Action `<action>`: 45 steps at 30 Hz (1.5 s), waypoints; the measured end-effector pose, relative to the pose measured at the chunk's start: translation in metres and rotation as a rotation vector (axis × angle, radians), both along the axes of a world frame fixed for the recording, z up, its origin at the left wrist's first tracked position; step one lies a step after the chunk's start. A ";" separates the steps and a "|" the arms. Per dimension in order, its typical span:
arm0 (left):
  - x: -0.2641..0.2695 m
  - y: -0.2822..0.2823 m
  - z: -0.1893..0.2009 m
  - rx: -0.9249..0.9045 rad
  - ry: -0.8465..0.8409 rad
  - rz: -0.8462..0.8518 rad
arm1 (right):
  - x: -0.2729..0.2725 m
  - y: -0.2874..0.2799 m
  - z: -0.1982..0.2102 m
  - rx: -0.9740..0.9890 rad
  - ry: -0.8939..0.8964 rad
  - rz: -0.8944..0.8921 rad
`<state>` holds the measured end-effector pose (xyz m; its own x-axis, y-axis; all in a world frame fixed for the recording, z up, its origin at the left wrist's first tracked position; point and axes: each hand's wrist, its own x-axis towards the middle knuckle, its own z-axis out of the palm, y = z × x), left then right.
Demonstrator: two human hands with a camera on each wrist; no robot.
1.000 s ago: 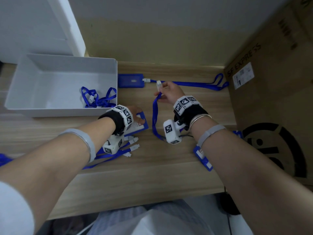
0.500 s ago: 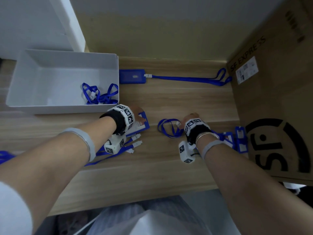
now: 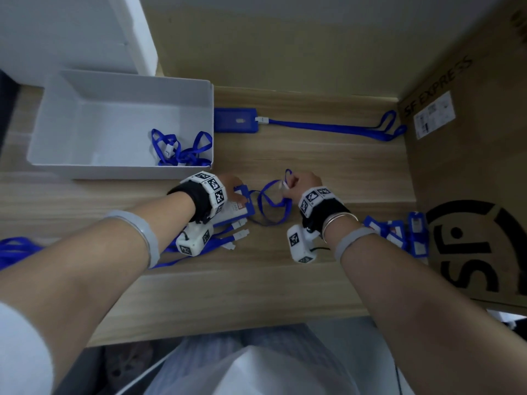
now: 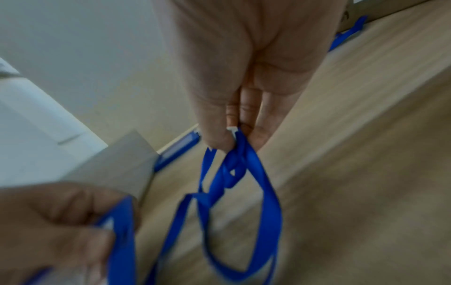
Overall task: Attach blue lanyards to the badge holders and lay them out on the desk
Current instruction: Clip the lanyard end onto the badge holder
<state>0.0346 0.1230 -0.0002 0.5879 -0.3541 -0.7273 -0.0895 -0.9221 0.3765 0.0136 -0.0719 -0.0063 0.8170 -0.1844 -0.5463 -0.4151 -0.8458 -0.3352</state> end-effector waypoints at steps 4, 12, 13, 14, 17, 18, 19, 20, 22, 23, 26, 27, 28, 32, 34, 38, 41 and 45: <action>-0.004 0.014 0.004 0.006 -0.025 -0.004 | 0.015 0.025 0.035 0.175 -0.205 -0.054; -0.010 0.039 0.013 0.061 -0.031 0.020 | 0.064 0.096 0.118 0.411 -0.511 0.014; -0.011 0.042 0.014 0.063 -0.027 0.024 | 0.070 0.104 0.127 0.437 -0.544 0.018; -0.012 0.046 0.014 0.054 -0.021 0.027 | 0.076 0.113 0.135 0.462 -0.568 0.024; -0.014 0.058 0.017 0.021 -0.030 0.028 | 0.090 0.137 0.148 0.504 -0.611 0.057; -0.015 0.062 0.016 0.013 -0.045 0.038 | 0.092 0.145 0.150 0.514 -0.620 0.066; -0.016 0.066 0.016 0.006 -0.054 0.048 | 0.094 0.152 0.149 0.518 -0.625 0.076; -0.016 0.070 0.015 -0.001 -0.052 0.057 | 0.095 0.159 0.147 0.516 -0.624 0.088; -0.017 0.077 0.014 -0.006 -0.036 0.072 | 0.096 0.170 0.137 0.513 -0.615 0.103; -0.016 0.081 0.013 -0.005 -0.031 0.075 | 0.095 0.176 0.130 0.508 -0.615 0.104; -0.016 0.092 0.011 0.043 -0.077 0.041 | 0.092 0.187 0.102 0.411 -0.556 0.151; -0.016 0.096 0.009 0.061 -0.103 0.029 | 0.090 0.189 0.091 0.347 -0.508 0.188; -0.016 0.099 0.006 0.068 -0.120 0.025 | 0.089 0.190 0.080 0.284 -0.454 0.226; -0.014 0.103 0.003 0.055 -0.120 0.042 | 0.079 0.191 0.050 0.156 -0.276 0.347; -0.012 0.102 0.005 0.007 -0.133 0.041 | 0.077 0.193 0.044 0.087 -0.200 0.428; -0.009 0.102 0.007 -0.039 -0.155 0.015 | 0.077 0.199 0.047 -0.002 -0.059 0.536; -0.009 0.099 0.005 -0.065 -0.129 0.021 | 0.079 0.191 0.050 0.061 -0.096 0.407; -0.006 0.091 0.001 -0.069 -0.093 0.017 | 0.076 0.166 0.056 0.129 -0.234 0.183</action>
<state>0.0287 0.2140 0.0010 0.6579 -0.3906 -0.6438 -0.1111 -0.8959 0.4301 0.0893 0.0936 0.0493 0.9364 0.0356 -0.3491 -0.1593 -0.8434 -0.5132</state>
